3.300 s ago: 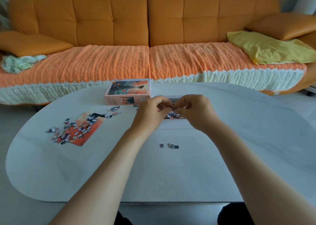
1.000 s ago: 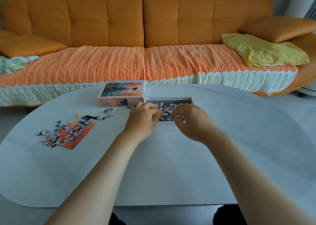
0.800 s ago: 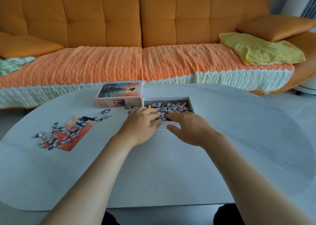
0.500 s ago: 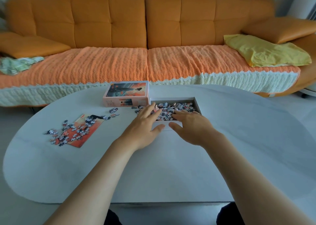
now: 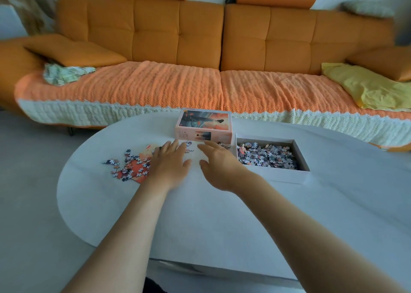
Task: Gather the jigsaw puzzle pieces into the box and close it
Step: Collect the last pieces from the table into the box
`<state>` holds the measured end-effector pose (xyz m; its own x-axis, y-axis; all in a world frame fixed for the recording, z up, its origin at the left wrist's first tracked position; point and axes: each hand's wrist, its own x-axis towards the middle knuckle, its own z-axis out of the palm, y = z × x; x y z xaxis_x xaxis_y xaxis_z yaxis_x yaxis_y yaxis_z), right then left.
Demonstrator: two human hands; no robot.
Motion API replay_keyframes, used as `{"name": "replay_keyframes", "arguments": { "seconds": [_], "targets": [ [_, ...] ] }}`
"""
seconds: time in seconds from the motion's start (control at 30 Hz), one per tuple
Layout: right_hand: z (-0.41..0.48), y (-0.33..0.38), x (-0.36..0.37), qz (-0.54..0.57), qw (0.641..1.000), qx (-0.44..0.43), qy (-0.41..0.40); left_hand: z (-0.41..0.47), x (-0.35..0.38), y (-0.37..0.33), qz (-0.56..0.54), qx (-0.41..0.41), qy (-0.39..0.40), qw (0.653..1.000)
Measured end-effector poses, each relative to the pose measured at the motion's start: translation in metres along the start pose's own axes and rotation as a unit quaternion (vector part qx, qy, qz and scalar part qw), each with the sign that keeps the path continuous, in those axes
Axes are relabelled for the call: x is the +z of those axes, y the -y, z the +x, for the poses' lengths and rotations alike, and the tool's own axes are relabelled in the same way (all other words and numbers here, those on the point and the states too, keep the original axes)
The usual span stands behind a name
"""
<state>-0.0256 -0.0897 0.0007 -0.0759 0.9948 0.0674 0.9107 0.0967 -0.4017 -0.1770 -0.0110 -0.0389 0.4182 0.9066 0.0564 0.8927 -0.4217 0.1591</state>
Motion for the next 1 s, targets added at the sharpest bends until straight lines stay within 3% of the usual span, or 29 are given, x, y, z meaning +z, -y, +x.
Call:
{"name": "replay_keyframes", "arguments": {
  "seconds": [0.1,0.3,0.43,0.53,0.6,0.67,0.8,0.9,1.0],
  "targets": [
    [0.032,0.002,0.016,-0.066,0.995,0.041,0.058,-0.003,0.004,0.021,0.002,-0.022,0.054,0.998],
    [0.063,0.013,0.037,-0.1,0.99,-0.029,0.1,-0.003,0.006,0.038,-0.048,0.057,0.027,0.997],
    [0.062,0.009,0.044,-0.066,0.997,-0.029,0.033,-0.011,-0.002,0.048,-0.188,0.089,-0.05,0.977],
    [0.059,0.006,0.046,-0.099,0.994,-0.045,-0.026,-0.021,-0.008,0.06,-0.135,0.037,-0.141,0.98],
    [0.058,0.015,0.048,-0.117,0.99,-0.055,-0.058,-0.03,-0.007,0.073,-0.044,-0.015,-0.108,0.993],
    [0.06,0.032,0.05,-0.094,0.99,-0.078,-0.065,-0.037,-0.005,0.086,-0.011,-0.077,-0.025,0.997],
    [0.07,0.06,0.067,-0.048,0.993,-0.102,0.045,-0.05,-0.006,0.099,-0.059,-0.082,0.035,0.994],
    [0.067,0.06,0.075,-0.087,0.987,-0.115,0.067,-0.063,-0.009,0.1,-0.093,-0.042,0.0,0.995],
    [0.058,0.049,0.069,-0.108,0.986,-0.105,0.064,-0.07,-0.015,0.104,-0.106,-0.03,-0.098,0.989]
  ]
}}
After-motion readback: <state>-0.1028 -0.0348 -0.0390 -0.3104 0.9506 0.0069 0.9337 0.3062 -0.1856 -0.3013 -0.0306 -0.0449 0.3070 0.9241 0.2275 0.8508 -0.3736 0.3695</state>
